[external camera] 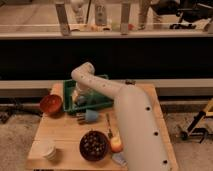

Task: Wipe tray with sponge

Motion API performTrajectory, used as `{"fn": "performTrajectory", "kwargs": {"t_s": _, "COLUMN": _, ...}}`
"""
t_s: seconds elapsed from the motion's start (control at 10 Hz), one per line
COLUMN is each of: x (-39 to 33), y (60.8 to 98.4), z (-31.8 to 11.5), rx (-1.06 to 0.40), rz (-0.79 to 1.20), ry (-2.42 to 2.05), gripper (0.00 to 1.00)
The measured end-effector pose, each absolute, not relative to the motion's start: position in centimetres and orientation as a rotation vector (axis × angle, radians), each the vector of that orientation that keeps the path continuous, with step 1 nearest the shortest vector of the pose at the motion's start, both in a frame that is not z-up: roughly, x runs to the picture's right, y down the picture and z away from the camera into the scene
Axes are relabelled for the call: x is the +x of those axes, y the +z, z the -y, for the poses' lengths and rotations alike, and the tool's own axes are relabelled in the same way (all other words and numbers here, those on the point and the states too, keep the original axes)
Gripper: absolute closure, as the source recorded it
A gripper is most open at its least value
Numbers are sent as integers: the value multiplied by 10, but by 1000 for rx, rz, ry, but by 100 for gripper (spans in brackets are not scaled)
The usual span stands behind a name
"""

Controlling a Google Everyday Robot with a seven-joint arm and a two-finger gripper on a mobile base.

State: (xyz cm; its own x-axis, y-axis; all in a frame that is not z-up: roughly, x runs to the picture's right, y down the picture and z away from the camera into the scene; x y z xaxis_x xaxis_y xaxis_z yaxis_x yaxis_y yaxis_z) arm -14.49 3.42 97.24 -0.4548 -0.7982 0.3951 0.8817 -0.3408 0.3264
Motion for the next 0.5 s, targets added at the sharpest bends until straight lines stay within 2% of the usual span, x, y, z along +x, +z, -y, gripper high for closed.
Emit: {"fn": "performTrajectory", "kwargs": {"t_s": 0.5, "x": -164, "y": 977, "z": -33, "rx": -202, "rz": 595, "ry": -2006, "gripper": 20}}
